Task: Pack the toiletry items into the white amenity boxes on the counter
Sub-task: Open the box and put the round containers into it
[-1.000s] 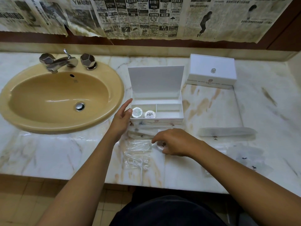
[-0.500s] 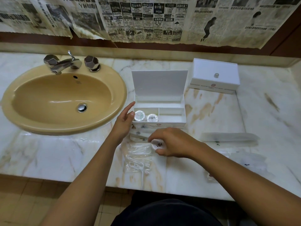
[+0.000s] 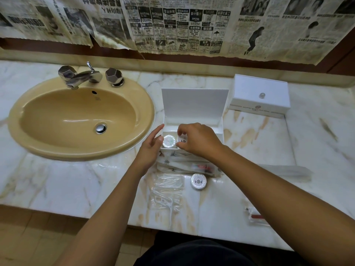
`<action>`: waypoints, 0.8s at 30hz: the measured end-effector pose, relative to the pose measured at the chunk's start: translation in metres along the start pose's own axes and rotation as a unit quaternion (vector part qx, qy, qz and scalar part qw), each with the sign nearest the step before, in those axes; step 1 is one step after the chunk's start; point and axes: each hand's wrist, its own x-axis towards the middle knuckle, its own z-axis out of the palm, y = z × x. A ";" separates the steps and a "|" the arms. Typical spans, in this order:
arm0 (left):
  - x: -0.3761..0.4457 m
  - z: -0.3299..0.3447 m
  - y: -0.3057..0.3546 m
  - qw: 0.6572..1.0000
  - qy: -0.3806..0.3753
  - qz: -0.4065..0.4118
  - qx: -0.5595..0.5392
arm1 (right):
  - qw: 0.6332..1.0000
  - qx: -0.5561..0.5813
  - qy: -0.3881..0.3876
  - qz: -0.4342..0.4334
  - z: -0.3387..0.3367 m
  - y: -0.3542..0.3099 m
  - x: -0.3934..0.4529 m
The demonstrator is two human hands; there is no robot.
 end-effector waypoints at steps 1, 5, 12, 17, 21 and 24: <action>0.000 0.000 0.000 1.000 0.000 0.002 -0.001 | 1.000 -0.016 -0.005 0.001 0.001 -0.001 0.002; 0.001 -0.001 -0.001 1.000 0.002 0.002 0.001 | 0.998 -0.058 -0.012 -0.003 0.000 -0.004 0.005; -0.001 -0.001 0.002 1.000 0.002 0.000 0.002 | 0.995 -0.092 -0.049 0.006 0.006 -0.006 0.009; -0.002 0.000 0.005 1.000 0.005 -0.007 0.001 | 0.994 -0.097 -0.052 0.013 0.007 -0.003 0.005; -0.003 0.001 0.007 1.000 0.007 -0.006 0.000 | 0.994 -0.100 -0.029 0.017 0.002 -0.004 0.000; -0.003 0.001 0.006 1.000 0.008 -0.004 0.005 | 0.995 -0.091 -0.034 0.019 0.002 -0.003 -0.001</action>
